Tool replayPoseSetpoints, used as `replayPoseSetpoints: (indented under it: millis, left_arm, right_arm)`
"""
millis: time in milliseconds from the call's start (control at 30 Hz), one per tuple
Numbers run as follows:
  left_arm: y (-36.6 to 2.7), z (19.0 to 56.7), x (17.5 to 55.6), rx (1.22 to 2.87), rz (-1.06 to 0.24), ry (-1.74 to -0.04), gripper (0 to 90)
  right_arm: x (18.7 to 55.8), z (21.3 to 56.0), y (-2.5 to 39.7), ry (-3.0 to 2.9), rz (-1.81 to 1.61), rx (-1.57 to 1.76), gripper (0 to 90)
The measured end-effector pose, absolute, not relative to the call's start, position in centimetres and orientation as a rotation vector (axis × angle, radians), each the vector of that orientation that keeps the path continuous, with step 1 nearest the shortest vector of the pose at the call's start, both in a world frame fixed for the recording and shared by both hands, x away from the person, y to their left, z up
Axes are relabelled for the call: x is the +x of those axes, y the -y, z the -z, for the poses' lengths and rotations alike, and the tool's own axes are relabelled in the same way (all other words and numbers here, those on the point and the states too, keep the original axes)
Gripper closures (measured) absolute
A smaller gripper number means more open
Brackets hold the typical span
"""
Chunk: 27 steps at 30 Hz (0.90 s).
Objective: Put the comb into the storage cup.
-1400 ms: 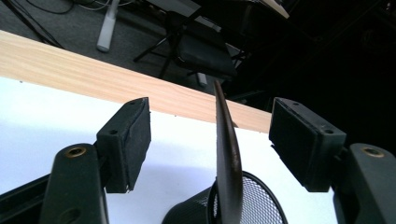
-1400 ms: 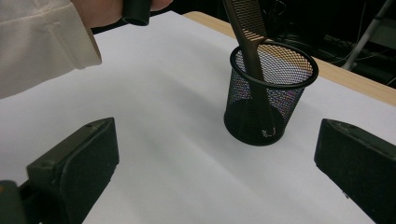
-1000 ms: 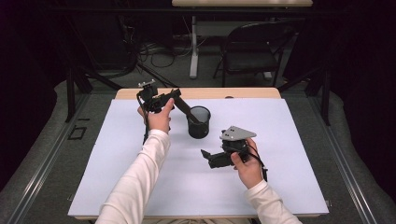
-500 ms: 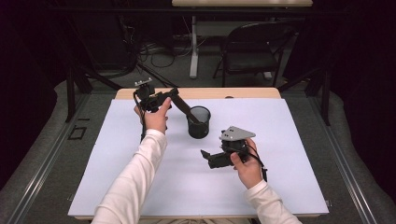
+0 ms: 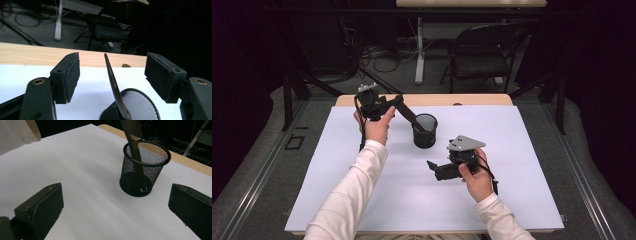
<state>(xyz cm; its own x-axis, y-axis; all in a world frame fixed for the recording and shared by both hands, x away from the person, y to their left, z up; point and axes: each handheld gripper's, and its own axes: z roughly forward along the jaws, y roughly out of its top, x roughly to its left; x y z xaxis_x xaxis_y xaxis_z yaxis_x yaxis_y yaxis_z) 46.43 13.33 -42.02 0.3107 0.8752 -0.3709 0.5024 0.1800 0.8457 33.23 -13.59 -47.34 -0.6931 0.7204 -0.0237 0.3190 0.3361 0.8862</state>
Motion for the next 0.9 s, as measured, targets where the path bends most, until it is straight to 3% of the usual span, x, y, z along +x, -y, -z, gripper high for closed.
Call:
replayPoseSetpoints:
  millis: [900]
  left_arm:
    - [-12.7,41.0,45.2,1.660,-0.549,-1.151,31.0]
  right_arm:
    - [33.3,47.4,13.6,-2.189,-1.310,0.915,0.0]
